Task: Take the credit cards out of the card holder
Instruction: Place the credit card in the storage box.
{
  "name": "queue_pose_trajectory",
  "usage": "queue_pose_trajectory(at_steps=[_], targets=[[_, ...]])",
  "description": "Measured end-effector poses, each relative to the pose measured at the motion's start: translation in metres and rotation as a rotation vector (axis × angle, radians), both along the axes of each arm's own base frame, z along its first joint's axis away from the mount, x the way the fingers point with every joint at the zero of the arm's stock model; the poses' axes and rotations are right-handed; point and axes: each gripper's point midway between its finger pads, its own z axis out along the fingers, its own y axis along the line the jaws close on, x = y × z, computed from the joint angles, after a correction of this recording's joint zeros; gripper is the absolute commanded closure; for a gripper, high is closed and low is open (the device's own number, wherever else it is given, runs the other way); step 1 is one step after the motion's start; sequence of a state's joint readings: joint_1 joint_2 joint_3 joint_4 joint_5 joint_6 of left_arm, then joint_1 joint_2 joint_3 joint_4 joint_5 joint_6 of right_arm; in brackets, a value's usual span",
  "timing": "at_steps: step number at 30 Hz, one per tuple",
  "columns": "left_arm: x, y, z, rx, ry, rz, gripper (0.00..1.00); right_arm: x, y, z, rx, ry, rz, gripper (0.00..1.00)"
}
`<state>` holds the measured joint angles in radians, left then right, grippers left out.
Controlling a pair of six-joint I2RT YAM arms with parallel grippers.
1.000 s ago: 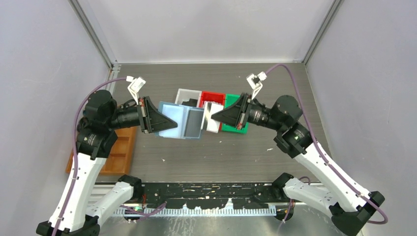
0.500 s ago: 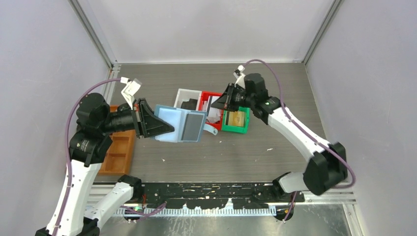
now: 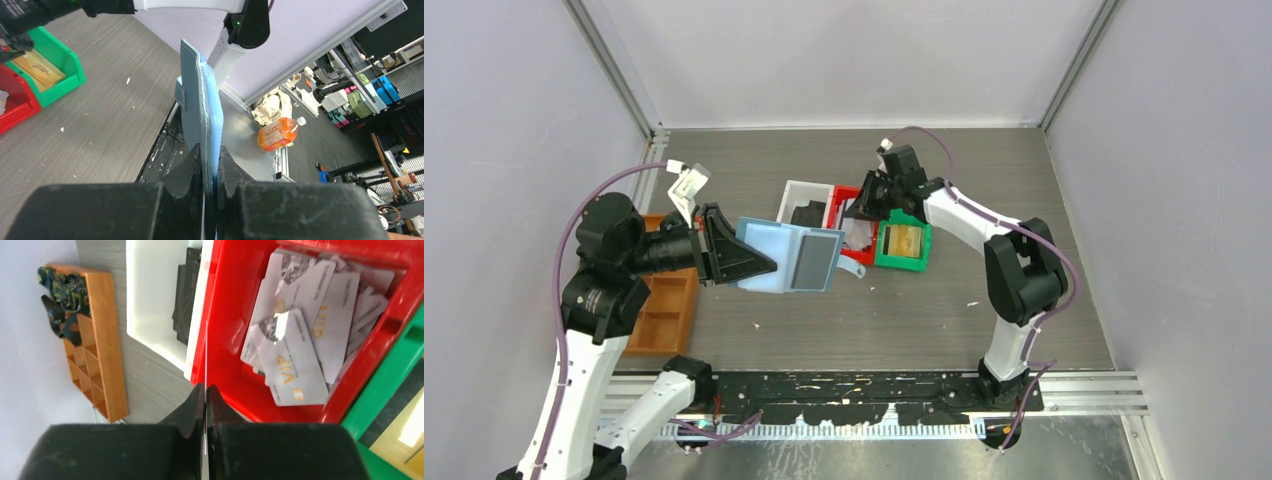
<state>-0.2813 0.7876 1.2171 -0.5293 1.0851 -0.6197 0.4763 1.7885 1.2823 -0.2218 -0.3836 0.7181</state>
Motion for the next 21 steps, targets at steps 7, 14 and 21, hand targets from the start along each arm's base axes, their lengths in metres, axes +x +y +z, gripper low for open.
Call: queue_pose_trajectory(at_steps=[7,14,21], targets=[[-0.001,0.0,0.001,0.004,0.004,-0.001,1.0,0.028,0.005,-0.007,-0.068,-0.024,-0.014,0.82],[-0.001,0.0,0.0,0.004,0.007,-0.001,1.0,0.023,-0.003,-0.019,-0.145,-0.015,-0.018,0.71],[-0.002,0.001,0.001,0.004,0.008,0.0,1.0,0.018,-0.014,-0.013,-0.211,-0.034,-0.036,0.61]])
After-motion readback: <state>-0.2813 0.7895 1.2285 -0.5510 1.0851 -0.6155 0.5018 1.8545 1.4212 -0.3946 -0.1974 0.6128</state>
